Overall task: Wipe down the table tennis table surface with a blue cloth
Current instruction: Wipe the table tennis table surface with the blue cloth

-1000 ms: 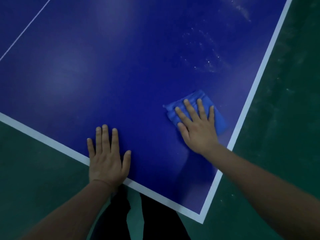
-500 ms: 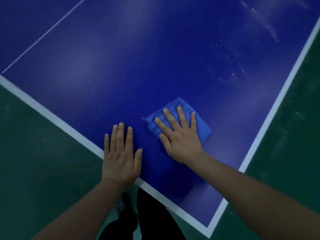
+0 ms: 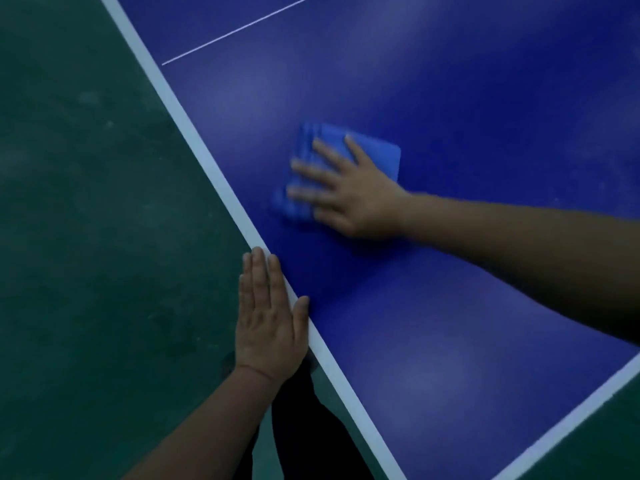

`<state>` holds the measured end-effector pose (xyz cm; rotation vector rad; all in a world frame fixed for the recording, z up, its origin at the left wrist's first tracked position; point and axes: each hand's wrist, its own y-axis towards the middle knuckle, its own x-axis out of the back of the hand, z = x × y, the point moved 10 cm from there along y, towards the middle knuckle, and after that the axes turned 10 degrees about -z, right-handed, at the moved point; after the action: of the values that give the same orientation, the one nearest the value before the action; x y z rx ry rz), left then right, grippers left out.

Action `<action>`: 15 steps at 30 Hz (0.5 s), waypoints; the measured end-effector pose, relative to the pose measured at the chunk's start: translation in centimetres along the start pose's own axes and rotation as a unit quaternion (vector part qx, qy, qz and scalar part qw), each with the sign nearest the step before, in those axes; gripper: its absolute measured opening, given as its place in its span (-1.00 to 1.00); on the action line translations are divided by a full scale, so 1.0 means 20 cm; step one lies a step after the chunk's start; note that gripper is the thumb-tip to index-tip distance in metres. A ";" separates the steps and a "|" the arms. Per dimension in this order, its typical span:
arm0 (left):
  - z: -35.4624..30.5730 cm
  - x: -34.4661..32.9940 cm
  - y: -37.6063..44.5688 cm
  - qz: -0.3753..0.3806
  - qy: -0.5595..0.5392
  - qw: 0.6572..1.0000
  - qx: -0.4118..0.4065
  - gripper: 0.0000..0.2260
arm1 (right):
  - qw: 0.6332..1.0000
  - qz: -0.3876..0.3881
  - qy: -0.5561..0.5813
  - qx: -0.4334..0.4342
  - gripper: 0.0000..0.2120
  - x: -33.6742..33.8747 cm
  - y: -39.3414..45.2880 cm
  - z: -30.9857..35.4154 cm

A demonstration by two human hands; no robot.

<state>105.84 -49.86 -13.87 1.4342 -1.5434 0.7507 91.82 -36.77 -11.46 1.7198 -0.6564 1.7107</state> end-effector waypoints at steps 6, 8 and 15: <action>0.04 0.05 0.01 0.003 -0.104 0.995 -0.007 -0.40 | 0.958 0.068 0.052 0.275 -0.54 0.03 -0.54 0.24; 0.05 0.05 0.01 0.017 -0.097 0.995 -0.015 -0.40 | 0.983 0.053 -0.005 0.176 -0.54 -0.02 -0.31 -0.02; 0.04 0.08 0.02 0.020 -0.102 0.994 -0.030 -0.42 | 0.984 -0.018 0.006 -0.177 -0.47 0.01 -0.01 -0.06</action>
<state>105.40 -51.17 -12.81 1.4760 -1.7400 0.5891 91.13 -35.77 -11.23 1.4613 -0.8608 1.4734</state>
